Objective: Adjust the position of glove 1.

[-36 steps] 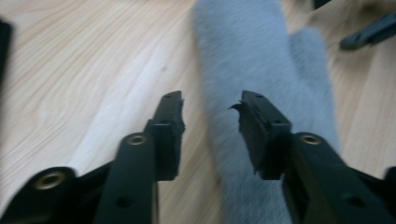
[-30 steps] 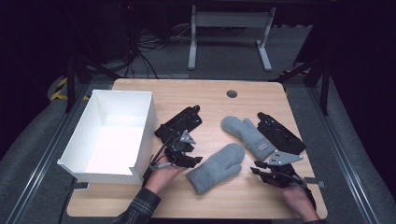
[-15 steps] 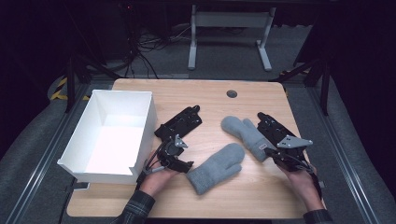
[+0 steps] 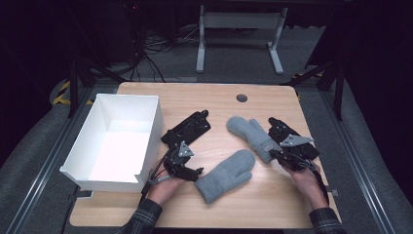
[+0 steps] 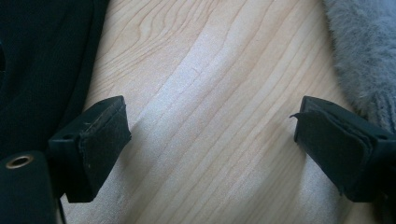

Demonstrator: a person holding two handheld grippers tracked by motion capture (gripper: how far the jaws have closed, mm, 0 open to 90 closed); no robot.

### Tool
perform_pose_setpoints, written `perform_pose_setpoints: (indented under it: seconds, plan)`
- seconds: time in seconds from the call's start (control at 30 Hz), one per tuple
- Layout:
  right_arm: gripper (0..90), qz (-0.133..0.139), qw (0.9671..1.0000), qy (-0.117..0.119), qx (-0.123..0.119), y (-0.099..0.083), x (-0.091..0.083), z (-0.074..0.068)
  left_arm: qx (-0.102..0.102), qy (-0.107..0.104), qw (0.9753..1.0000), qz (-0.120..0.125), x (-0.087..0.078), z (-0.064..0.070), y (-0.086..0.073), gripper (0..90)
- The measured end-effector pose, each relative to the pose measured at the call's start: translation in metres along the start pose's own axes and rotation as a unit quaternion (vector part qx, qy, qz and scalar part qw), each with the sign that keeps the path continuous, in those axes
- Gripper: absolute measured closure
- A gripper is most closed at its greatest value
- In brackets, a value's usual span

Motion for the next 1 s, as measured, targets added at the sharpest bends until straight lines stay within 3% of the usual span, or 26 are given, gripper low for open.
perform_pose_setpoints:
  seconds: [0.7, 0.8, 1.0]
  plan:
    - [90.0, 0.016, 0.9992, 0.035, -0.012, 0.051, 0.058, -0.013, -0.003, 0.003, 1.0000, -0.002, 0.000, 0.000, 0.000, 9.3]
    - [90.0, 0.027, 0.9993, 0.024, -0.007, 0.059, 0.056, -0.006, -0.003, 0.003, 1.0000, -0.002, 0.000, 0.000, 0.000, 9.3]
    - [90.0, 0.025, 0.9992, -0.017, 0.025, 0.057, 0.055, 0.034, -0.004, 0.004, 1.0000, -0.002, 0.000, 0.000, 0.000, 9.3]
Point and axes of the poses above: each handheld gripper's, and its own axes: x roughly forward along the jaws, y roughly out of its top, z roughly to its right, the point moved 7 cm from there along x, roughly forward along the jaws, and after that the axes turned 7 degrees about z, right-handed, at the moved point
